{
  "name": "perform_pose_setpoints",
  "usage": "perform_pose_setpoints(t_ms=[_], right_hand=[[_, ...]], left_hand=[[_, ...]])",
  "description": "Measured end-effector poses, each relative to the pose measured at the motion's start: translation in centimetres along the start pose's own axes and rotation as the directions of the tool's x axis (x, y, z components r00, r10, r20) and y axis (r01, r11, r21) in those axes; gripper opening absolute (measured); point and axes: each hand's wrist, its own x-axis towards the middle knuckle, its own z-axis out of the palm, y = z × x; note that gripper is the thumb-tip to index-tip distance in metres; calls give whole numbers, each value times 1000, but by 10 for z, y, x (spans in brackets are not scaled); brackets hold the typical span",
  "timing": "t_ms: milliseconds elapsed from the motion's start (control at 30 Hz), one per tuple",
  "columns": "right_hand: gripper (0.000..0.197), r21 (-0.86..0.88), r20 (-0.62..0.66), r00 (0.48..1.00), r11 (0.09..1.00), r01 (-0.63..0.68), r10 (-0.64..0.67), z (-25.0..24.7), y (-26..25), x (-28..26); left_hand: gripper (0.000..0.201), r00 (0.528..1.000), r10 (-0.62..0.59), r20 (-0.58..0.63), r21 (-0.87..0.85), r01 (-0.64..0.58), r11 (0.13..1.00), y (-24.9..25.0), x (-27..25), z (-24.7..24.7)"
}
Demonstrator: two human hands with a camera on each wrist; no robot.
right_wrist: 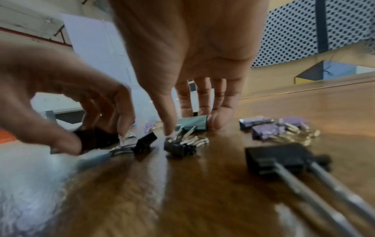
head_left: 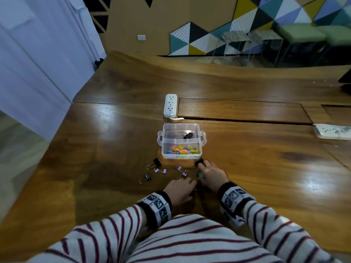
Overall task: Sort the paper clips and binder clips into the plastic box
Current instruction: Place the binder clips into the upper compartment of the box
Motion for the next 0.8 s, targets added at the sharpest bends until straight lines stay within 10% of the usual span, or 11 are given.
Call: perform_pose_setpoints(t_ms=[167, 267, 367, 433, 500, 667, 800], right_hand=[[32, 148, 14, 1000, 989, 14, -16, -3, 6, 4], [12, 491, -20, 994, 868, -81, 104, -10, 17, 5], [12, 953, 123, 966, 243, -179, 227, -33, 25, 14], [18, 955, 266, 944, -184, -232, 194, -53, 26, 29], [21, 915, 304, 940, -324, -242, 155, -74, 24, 53], [28, 946, 323, 927, -32, -323, 189, -106, 2, 116], [32, 779, 249, 954, 550, -301, 169, -103, -4, 137]], left_hand=[[32, 972, -168, -162, -472, 73, 878, -21, -30, -26], [22, 933, -330, -143, -899, 17, 437, -45, -50, -44], [25, 867, -498, 1, -994, -53, -95, -71, -68, -46], [23, 836, -543, 71, -972, -65, -226, -88, -77, -39], [19, 818, -563, 119, -971, -23, -239, -101, -82, -31], [18, 801, -574, 169, -956, -7, -292, -115, -74, -39], [25, 801, -587, 119, -965, -45, -258, -128, -52, -67]])
